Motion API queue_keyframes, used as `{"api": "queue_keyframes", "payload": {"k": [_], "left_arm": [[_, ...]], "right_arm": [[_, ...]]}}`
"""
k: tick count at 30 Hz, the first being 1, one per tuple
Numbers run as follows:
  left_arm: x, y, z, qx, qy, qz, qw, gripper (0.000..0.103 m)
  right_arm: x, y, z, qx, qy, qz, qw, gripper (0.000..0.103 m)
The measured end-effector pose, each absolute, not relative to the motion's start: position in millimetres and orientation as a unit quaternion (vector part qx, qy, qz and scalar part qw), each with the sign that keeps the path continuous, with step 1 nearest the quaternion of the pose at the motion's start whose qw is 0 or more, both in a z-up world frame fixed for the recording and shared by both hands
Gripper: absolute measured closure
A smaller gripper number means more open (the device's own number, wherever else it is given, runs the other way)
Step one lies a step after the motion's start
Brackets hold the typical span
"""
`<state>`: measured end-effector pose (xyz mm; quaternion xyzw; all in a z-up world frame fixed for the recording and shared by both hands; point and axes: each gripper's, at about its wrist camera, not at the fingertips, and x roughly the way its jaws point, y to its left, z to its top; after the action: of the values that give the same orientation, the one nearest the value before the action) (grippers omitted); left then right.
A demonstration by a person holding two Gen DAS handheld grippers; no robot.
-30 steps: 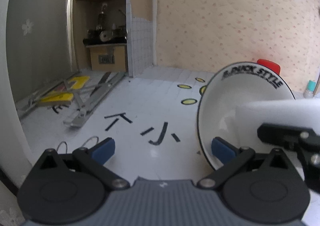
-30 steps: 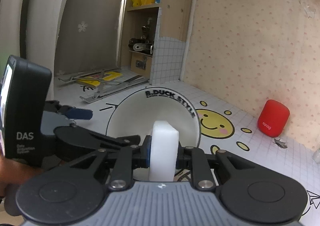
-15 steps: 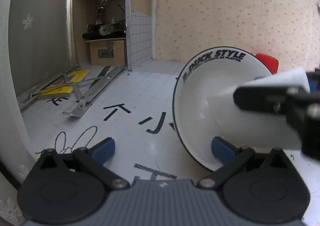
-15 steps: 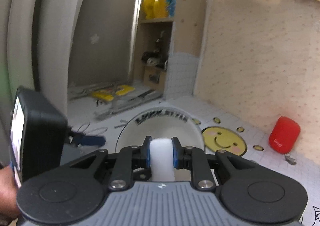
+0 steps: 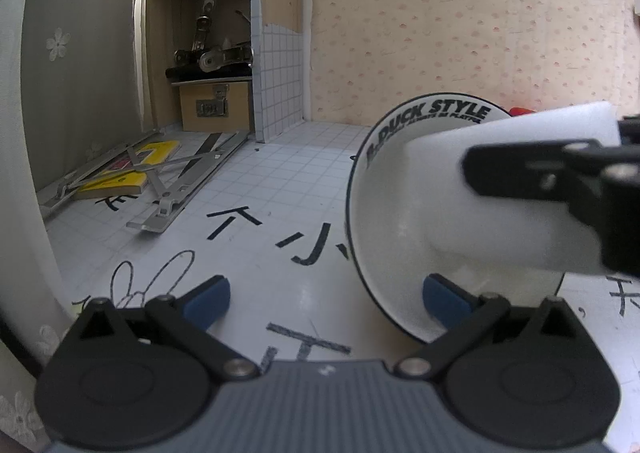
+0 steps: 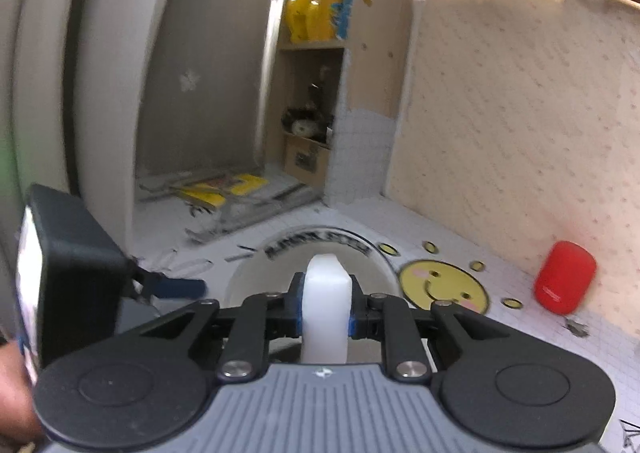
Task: Clean bowl
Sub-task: 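Hold the bowl with the left gripper while the right gripper wipes the sponge along the rim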
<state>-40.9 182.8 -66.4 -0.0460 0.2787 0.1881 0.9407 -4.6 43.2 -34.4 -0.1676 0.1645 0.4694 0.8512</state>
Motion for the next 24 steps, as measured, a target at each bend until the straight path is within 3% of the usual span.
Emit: {"api": "queue_keyframes", "payload": {"k": [24], "left_arm": [[-45, 192, -63, -0.052, 0.283, 0.198, 0.937, 0.000]], "right_arm": [[1, 34, -40, -0.174, 0.159, 0.431, 0.871, 0.085]]}}
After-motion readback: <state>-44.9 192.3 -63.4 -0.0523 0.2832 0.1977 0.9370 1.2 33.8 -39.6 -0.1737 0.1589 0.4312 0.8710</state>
